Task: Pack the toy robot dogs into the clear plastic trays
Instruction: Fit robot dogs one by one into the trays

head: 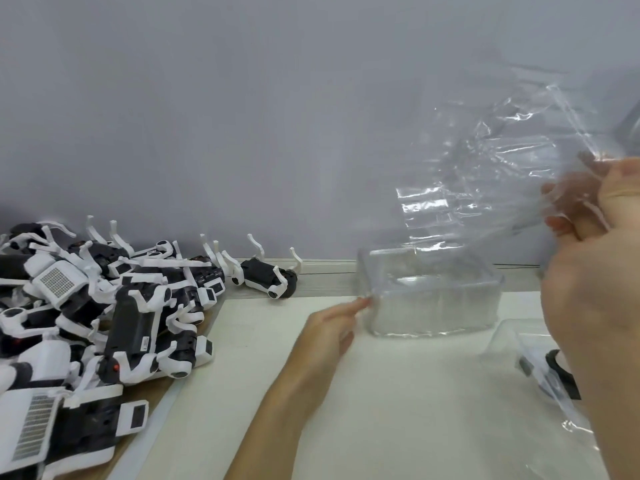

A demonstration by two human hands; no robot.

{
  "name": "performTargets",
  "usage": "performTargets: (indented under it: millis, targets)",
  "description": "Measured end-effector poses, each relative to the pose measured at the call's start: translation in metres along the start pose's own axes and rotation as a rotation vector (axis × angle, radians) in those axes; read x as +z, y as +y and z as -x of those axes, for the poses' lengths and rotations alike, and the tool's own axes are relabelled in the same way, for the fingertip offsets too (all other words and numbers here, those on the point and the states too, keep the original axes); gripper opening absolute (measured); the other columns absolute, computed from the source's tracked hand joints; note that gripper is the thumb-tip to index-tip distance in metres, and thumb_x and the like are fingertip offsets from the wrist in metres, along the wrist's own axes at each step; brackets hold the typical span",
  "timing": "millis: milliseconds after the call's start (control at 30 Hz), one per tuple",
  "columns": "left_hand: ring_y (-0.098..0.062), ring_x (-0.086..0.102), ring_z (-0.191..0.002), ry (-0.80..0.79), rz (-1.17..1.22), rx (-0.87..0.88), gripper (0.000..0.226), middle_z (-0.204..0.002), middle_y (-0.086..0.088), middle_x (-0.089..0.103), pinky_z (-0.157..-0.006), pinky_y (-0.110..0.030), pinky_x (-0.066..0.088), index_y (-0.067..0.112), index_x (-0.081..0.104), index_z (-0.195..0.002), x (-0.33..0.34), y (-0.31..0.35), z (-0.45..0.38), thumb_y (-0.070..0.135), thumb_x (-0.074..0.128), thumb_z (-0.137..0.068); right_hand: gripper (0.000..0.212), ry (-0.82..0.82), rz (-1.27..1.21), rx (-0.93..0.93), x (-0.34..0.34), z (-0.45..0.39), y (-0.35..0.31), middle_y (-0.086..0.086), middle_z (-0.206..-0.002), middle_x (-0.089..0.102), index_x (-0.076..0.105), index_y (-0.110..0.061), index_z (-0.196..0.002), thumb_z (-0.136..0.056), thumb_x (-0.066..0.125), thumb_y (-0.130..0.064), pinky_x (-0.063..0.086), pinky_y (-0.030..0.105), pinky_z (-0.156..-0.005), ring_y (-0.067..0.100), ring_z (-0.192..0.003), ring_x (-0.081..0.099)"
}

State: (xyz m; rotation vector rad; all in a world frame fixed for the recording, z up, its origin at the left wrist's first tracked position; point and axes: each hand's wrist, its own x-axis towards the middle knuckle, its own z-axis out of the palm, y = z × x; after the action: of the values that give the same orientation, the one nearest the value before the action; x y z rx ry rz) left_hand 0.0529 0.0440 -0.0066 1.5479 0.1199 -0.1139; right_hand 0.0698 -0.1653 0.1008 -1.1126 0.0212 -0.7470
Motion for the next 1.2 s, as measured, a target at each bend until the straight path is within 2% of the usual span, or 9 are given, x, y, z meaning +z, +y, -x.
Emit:
performTargets:
  millis: [33,100,233,300,467,633,900,1067,1200]
  targets:
    - [0.019,0.051,-0.113,-0.095,-0.063,-0.004,0.045,-0.124,0.032,0.060,-0.103,-0.018,0.040,0.041,0.077,-0.096,0.001,-0.003,0.001,0.008,0.048,-0.089,0.016,-0.002,-0.044,0.024,0.000,-0.001,0.000,-0.010,-0.081,0.061,0.063,-0.024,-0.101,-0.104,0.047,-0.025,0.042,0.013,-0.067,0.003,-0.078,0.062]
    - [0.013,0.053,-0.118,-0.066,-0.159,0.015,0.045,-0.133,0.029,0.055,-0.107,-0.024,0.041,0.040,0.071,-0.111,0.002,-0.008,-0.003,0.007,0.046,-0.092,0.017,-0.040,-0.136,0.065,0.000,0.000,0.000,-0.009,-0.080,0.062,0.064,-0.023,-0.099,-0.103,0.049,-0.029,0.043,0.016,-0.069,0.007,-0.078,0.061]
    - [-0.018,0.074,-0.089,0.248,0.043,0.076,0.031,-0.103,-0.006,0.075,-0.075,-0.026,0.058,0.014,0.073,-0.099,-0.003,-0.001,-0.006,0.003,0.043,-0.097,0.027,-0.109,-0.236,0.153,0.002,0.009,0.002,-0.007,-0.076,0.064,0.065,-0.018,-0.099,-0.102,0.045,-0.035,0.046,0.019,-0.073,0.013,-0.081,0.064]
    - [-0.028,0.075,-0.086,0.299,0.216,0.099,0.025,-0.095,-0.012,0.075,-0.070,-0.030,0.058,0.006,0.070,-0.098,-0.011,0.008,-0.006,0.009,0.045,-0.100,0.030,-0.132,-0.274,0.230,0.004,0.014,0.003,-0.005,-0.075,0.065,0.065,-0.015,-0.102,-0.102,0.043,-0.034,0.047,0.019,-0.070,0.015,-0.081,0.066]
    - [-0.024,0.073,-0.092,0.395,0.404,0.228,0.022,-0.101,-0.006,0.074,-0.074,-0.036,0.058,0.013,0.068,-0.105,-0.031,0.029,0.002,0.022,0.047,-0.103,0.030,-0.248,-0.267,0.337,0.010,0.021,0.010,-0.002,-0.073,0.067,0.068,-0.011,-0.100,-0.101,0.047,-0.031,0.049,0.019,-0.064,0.017,-0.077,0.068]
    - [-0.020,0.067,-0.106,0.543,0.273,0.318,0.020,-0.112,-0.002,0.070,-0.089,-0.040,0.054,0.022,0.068,-0.103,-0.055,0.044,0.010,0.023,0.048,-0.104,0.033,-0.436,0.005,0.136,0.021,0.034,0.010,0.002,-0.073,0.069,0.073,-0.015,-0.091,-0.080,0.072,-0.046,0.043,0.023,-0.057,0.019,-0.072,0.066]
    - [-0.015,0.065,-0.093,0.559,0.273,0.403,0.027,-0.104,0.002,0.071,-0.084,-0.034,0.052,0.024,0.074,-0.097,-0.088,0.060,0.026,0.028,0.048,-0.102,0.046,-0.884,0.516,-0.217,0.050,0.081,0.005,-0.012,-0.068,0.067,0.076,-0.026,-0.086,-0.057,0.080,-0.061,0.040,0.008,-0.058,0.004,-0.064,0.060]
    - [-0.017,0.066,-0.077,0.499,0.060,0.324,0.037,-0.090,-0.005,0.076,-0.070,-0.032,0.049,0.017,0.074,-0.087,-0.099,0.062,0.031,0.034,0.045,-0.102,0.056,-1.111,0.964,-0.422,0.065,0.117,0.017,-0.022,-0.083,0.060,0.066,-0.037,-0.107,-0.067,0.067,-0.076,0.045,0.028,-0.075,0.001,-0.083,0.052]
    - [-0.016,0.070,-0.092,0.367,-0.112,0.138,0.026,-0.094,0.001,0.077,-0.084,-0.035,0.051,0.020,0.076,-0.096,-0.099,0.051,0.026,0.038,0.057,-0.096,0.049,-1.193,1.030,-0.404,0.068,0.132,0.030,-0.015,-0.107,0.061,0.059,-0.036,-0.120,-0.081,0.063,-0.065,0.042,0.031,-0.080,0.009,-0.102,0.051]
